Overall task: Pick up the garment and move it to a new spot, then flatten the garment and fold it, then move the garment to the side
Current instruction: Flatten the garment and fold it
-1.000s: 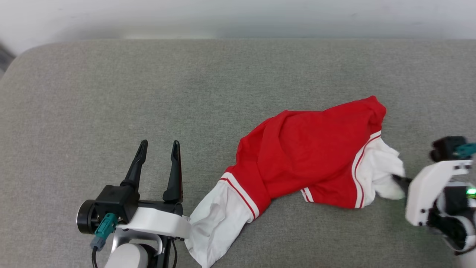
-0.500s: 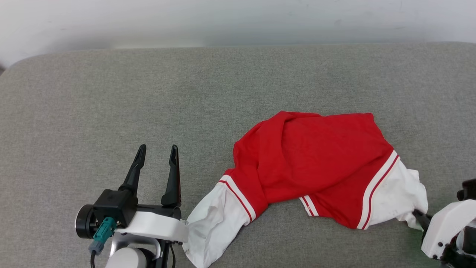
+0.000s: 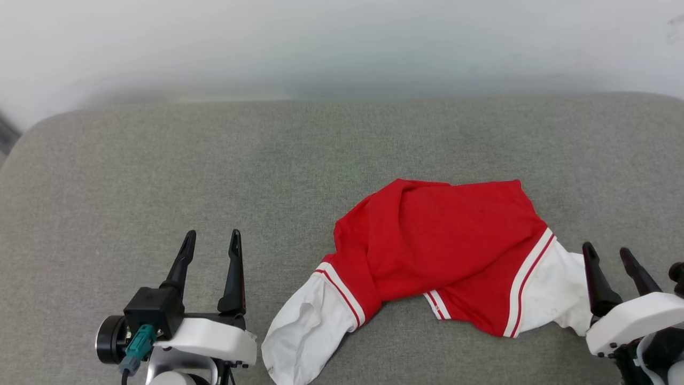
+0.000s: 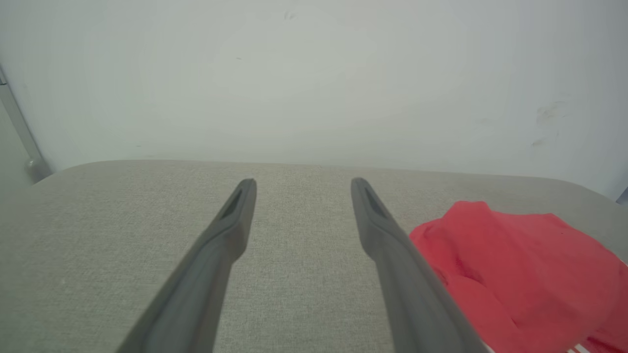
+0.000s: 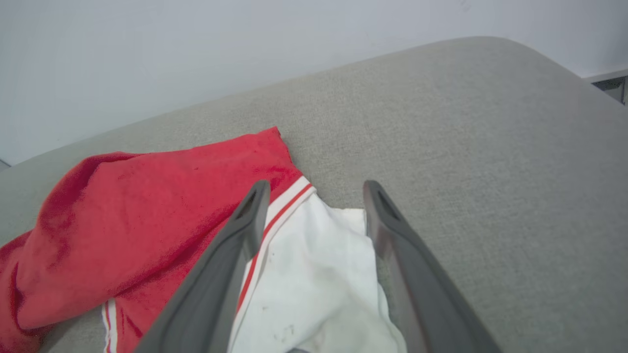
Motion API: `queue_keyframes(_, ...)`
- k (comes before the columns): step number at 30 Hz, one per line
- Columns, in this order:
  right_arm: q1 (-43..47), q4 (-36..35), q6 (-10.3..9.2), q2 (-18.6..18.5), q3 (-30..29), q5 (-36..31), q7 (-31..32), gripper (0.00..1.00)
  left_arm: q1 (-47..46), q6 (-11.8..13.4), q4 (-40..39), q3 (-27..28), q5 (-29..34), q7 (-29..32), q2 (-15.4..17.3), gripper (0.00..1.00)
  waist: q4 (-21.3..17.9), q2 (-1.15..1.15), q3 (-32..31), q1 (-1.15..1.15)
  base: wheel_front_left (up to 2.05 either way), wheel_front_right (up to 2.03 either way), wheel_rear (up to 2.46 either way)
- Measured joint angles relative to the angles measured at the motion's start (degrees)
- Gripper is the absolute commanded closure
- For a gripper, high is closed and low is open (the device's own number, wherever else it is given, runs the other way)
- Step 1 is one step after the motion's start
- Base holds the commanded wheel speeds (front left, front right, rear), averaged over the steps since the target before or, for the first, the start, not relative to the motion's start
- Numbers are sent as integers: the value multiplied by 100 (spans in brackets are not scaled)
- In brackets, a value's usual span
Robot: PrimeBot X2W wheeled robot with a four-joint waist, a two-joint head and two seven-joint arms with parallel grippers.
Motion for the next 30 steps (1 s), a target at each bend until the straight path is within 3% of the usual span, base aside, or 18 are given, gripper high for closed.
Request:
queue_keyframes(4,92,-279,0,57,271,-202,-659,0,92,24,37,14,-20,41,63,0,-9,0,-170,0,0,0,0)
queue_keyframes(8,322,-617,0,86,525,-398,-935,0,203,56,75,20,-27,91,99,0,-31,0,-334,0,0,0,0)
queue_keyframes(19,1173,-1591,0,296,899,-797,-879,0,469,81,179,51,-146,446,301,0,-220,0,-723,0,0,0,0)
queue_keyframes(23,1324,-1872,0,365,965,-823,-768,0,425,-259,99,-182,-339,1189,479,0,-305,0,-759,0,0,0,0)
queue_keyframes(30,1382,-2041,0,419,971,-824,-623,0,197,-918,-313,-920,-534,3033,907,0,-400,0,-714,0,0,0,0)
